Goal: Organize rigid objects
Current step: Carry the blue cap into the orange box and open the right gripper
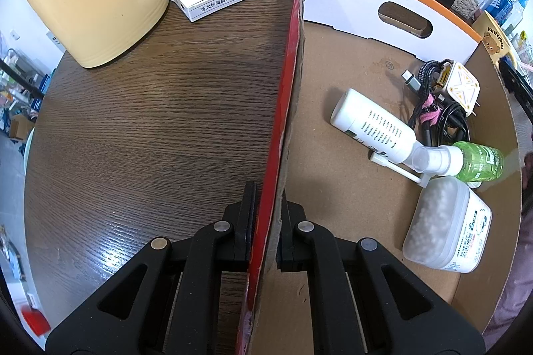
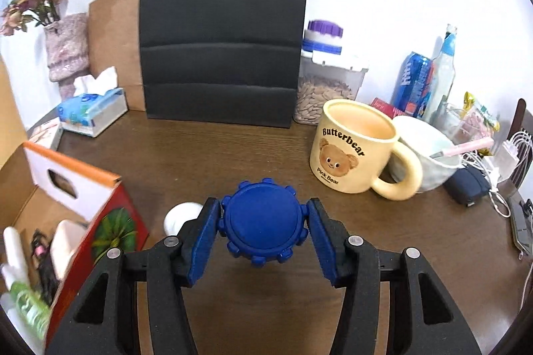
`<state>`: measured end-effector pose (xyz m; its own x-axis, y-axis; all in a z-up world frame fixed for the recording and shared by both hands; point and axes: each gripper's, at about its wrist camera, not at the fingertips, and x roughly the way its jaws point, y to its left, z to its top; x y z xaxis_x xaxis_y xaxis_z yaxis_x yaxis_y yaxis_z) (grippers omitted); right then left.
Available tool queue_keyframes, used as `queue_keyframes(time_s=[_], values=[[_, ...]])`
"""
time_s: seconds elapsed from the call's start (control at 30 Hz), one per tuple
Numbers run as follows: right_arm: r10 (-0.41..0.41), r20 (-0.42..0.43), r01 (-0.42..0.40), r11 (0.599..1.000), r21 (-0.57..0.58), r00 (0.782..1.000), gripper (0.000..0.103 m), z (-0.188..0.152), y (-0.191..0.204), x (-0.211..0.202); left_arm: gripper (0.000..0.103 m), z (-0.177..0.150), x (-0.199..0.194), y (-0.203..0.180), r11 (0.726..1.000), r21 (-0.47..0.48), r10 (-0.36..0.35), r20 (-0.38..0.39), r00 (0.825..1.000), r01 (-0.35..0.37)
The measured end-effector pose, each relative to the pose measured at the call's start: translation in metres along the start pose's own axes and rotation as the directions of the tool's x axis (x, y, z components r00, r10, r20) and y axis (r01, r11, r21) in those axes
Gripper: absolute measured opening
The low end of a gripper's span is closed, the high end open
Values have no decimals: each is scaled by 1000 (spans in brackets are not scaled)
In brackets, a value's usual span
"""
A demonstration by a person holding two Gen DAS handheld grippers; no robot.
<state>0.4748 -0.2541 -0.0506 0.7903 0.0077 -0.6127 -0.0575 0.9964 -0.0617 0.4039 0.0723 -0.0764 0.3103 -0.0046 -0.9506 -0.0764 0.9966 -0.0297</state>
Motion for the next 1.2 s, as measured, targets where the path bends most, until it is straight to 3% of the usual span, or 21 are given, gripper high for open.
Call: queue_keyframes(time_s=[0.33, 0.7, 1.2], values=[[12, 69, -12, 1000, 0, 998, 58, -12, 16, -55, 4, 0, 0, 0, 1000, -1, 0, 0, 1000, 0], [116, 146, -103, 990, -92, 982, 58, -12, 68, -113, 4, 0, 0, 0, 1000, 0, 0, 0, 1000, 0], [215, 75, -190, 950, -248, 974, 58, -22, 131, -121, 4, 0, 0, 0, 1000, 0, 0, 0, 1000, 0]])
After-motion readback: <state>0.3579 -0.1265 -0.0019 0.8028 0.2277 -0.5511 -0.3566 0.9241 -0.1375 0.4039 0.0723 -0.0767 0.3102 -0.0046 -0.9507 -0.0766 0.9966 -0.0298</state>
